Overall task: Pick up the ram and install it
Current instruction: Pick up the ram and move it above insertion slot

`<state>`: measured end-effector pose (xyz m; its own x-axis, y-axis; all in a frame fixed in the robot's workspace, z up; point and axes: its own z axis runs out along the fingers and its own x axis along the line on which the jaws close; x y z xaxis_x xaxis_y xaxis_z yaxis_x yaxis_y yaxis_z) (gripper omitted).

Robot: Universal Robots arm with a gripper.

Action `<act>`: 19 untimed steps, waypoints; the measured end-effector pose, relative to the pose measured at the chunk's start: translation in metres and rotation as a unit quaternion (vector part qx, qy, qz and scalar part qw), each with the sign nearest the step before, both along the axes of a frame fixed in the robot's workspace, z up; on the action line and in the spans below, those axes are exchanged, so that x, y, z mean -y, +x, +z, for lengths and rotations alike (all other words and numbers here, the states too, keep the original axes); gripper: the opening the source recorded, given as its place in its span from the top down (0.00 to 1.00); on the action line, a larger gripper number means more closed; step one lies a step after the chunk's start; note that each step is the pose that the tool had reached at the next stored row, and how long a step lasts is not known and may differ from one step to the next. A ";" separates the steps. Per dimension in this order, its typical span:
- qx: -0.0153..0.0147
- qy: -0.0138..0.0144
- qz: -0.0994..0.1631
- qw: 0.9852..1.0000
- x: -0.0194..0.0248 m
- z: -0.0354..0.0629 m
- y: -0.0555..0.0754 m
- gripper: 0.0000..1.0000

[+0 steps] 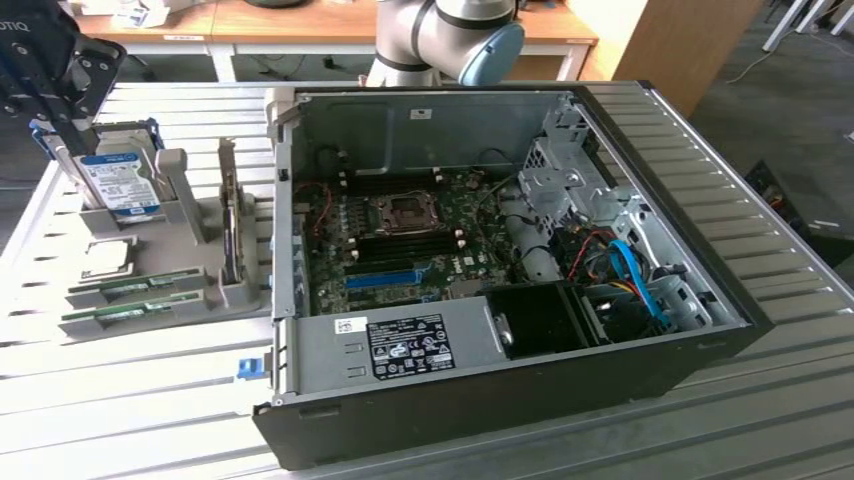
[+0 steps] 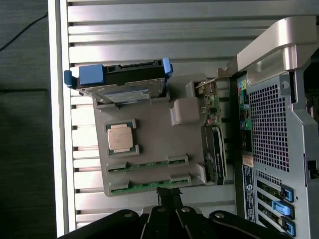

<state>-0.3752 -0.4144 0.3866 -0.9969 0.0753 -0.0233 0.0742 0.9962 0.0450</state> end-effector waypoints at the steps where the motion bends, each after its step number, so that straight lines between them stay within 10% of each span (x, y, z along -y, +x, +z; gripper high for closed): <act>1: 0.000 0.000 0.000 1.000 0.0000 0.0000 0.000 0.89; 19: 0.000 -0.002 0.081 0.997 0.0000 0.0000 0.000 0.89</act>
<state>-0.3752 -0.4144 0.3866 -0.9959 -0.0871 -0.0232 -0.0880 0.9953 0.0411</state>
